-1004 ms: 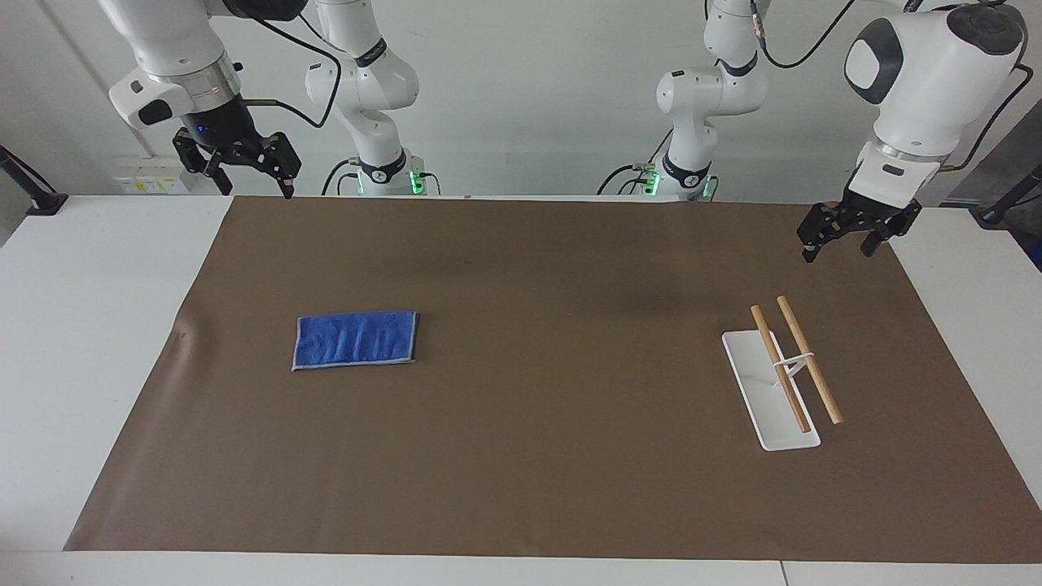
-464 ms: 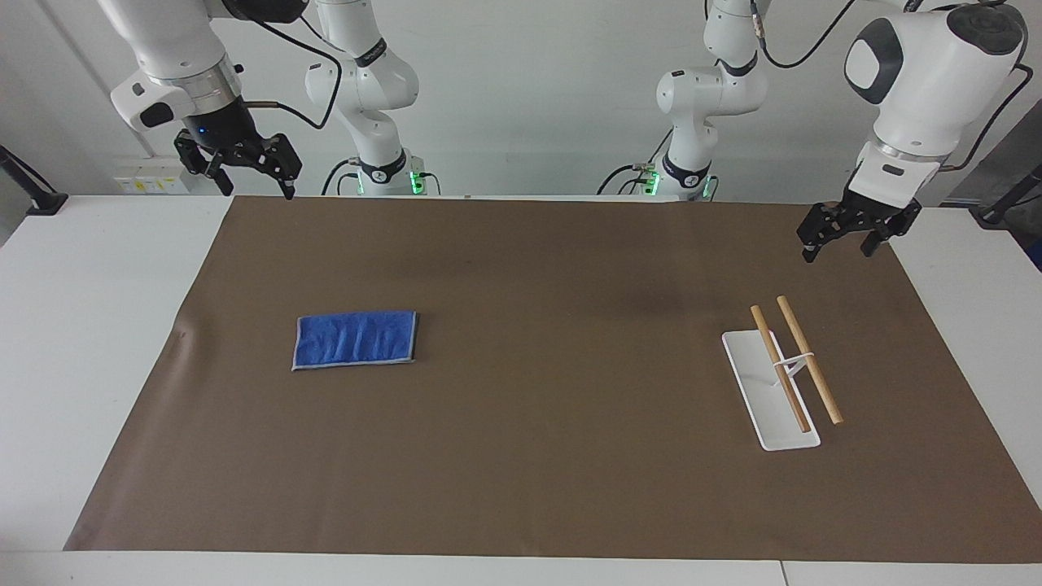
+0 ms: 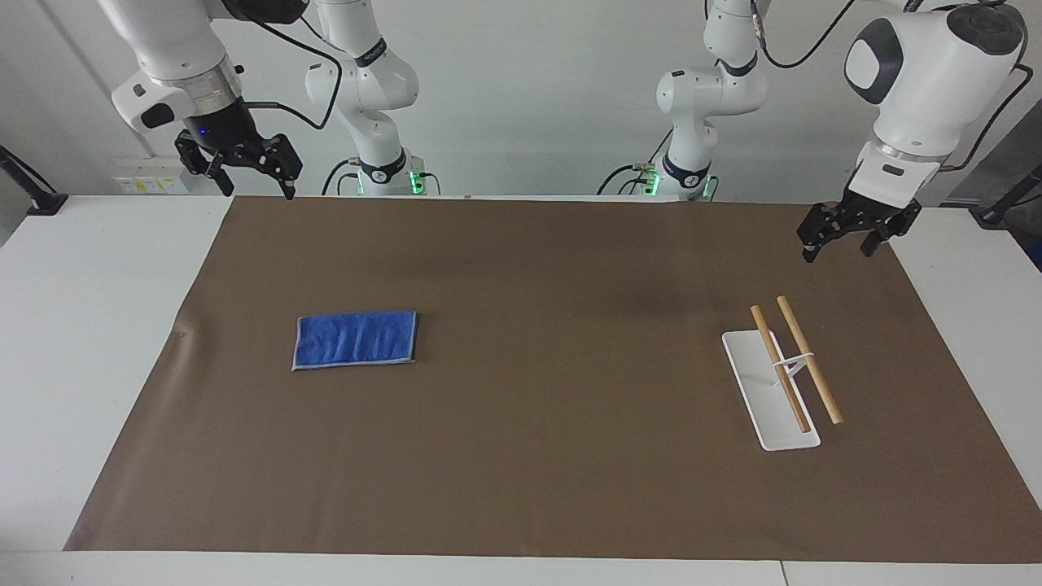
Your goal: Right arm passes towel to left arm to hang
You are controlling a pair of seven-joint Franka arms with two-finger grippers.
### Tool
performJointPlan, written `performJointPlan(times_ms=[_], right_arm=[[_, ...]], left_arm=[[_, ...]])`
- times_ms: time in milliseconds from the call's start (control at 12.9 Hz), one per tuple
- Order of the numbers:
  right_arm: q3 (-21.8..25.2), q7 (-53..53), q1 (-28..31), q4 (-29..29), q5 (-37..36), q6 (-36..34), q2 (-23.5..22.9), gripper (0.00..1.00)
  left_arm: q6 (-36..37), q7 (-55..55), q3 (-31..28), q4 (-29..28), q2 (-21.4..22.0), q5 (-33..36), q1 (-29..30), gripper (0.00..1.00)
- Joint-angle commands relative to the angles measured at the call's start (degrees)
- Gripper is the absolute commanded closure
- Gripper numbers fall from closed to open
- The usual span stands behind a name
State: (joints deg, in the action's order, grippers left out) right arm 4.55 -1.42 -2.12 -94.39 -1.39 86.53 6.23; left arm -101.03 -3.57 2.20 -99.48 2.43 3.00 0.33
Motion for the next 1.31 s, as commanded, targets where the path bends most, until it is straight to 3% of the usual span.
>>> performJointPlan(times_ms=[0, 1082, 1236], right_arm=[[-0.1, 0.7, 0.2, -1.2, 0.7, -0.5, 1.2, 0.0], [-0.1, 1.0, 0.1, -4.0, 0.7, 0.5, 2.5, 0.0], [-0.1, 1.2, 0.1, -5.8, 0.7, 3.8, 2.7, 0.0]], left_arm=[[-0.6, 0.4, -0.3, -1.5, 1.4, -0.7, -0.1, 0.0], [-0.6, 0.4, -0.3, -1.5, 1.4, -0.7, -0.1, 0.0], [-0.5, 0.4, -0.3, -1.5, 1.4, -0.7, -0.1, 0.0]])
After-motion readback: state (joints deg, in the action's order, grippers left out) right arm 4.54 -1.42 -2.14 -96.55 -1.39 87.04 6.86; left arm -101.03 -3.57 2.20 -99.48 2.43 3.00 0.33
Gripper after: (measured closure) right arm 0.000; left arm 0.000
